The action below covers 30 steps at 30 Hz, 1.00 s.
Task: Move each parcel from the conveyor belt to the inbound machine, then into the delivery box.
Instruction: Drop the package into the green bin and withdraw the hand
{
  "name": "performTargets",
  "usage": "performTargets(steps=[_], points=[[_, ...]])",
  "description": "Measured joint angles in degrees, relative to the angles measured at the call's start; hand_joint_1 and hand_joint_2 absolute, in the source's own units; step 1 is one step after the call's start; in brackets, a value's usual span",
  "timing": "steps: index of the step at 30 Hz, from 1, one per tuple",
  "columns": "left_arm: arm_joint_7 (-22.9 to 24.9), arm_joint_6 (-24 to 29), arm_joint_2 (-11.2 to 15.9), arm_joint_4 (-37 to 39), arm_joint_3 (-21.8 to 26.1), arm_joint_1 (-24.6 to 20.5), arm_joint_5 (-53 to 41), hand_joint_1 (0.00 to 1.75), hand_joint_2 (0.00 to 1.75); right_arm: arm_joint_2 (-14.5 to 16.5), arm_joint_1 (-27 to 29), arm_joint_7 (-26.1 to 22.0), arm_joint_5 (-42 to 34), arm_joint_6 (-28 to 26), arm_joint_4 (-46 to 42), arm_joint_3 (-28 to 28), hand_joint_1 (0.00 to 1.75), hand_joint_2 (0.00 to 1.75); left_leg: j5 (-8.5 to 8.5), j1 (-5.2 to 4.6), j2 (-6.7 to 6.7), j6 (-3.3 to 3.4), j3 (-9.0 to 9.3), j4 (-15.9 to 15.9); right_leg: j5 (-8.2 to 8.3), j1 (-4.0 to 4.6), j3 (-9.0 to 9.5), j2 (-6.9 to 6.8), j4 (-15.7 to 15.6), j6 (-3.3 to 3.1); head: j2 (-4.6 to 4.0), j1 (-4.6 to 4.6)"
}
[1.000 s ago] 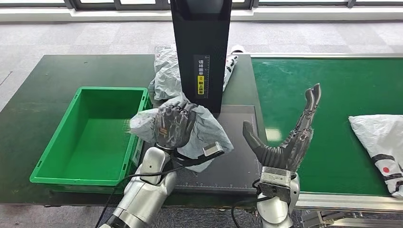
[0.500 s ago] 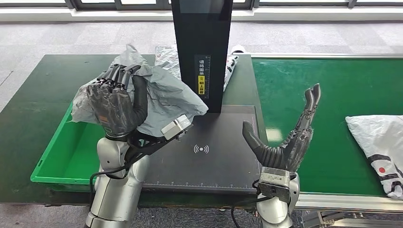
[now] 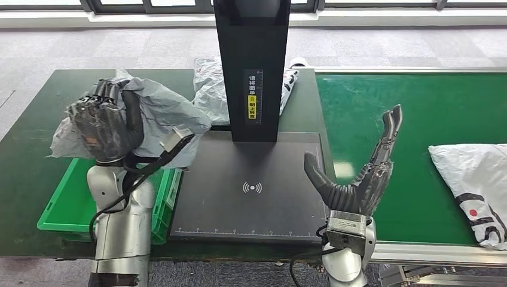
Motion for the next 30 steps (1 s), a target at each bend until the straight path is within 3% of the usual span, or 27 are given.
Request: performTargets(steps=[3,6,14,18,30], points=[[-1.97,0.0,0.0,4.13,10.01,-2.34,-1.58,1.75,1.75,0.0,-0.01,-0.02,0.13,0.02,0.01,0.09,0.0,1.75,0.02,0.03,0.01,-0.02,0.02,0.0,0.01,0.03,0.0,0.04,0.0,-0.01,0.0,0.01],[-1.2,0.0,-0.02,7.33,15.82,-3.8,-3.3,1.75,1.75,0.0,-0.01,-0.02,0.15,0.08,0.01,0.15,0.0,1.75,0.02,0.05,-0.06,-0.01,0.0,0.0,0.01,0.03,0.02,-0.01,0.0,-0.01,0.0,0.01],[1.42,0.0,-0.04,11.96,21.85,-5.52,-3.85,1.73,1.75,0.0,-0.04,-0.02,0.17,0.15,0.02,0.22,0.0,1.75,-0.01,0.01,-0.13,0.01,-0.07,0.03,0.0,0.0,0.02,-0.04,0.0,0.01,0.0,0.01],[2.73,0.0,-0.04,12.98,22.61,-5.76,-4.08,0.01,1.75,0.0,-0.06,-0.02,-0.19,0.15,0.1,0.22,0.0,1.75,-0.01,0.02,-0.13,0.01,-0.06,0.02,0.0,0.01,0.01,-0.04,0.0,0.01,0.0,0.01],[5.57,0.0,-0.04,14.26,22.01,-5.76,-4.19,0.0,1.75,0.0,-0.14,-0.02,-0.4,0.15,0.67,0.23,0.0,1.75,0.0,0.03,-0.13,0.01,-0.06,0.02,0.0,0.01,0.01,-0.04,0.0,0.0,-0.01,0.01]])
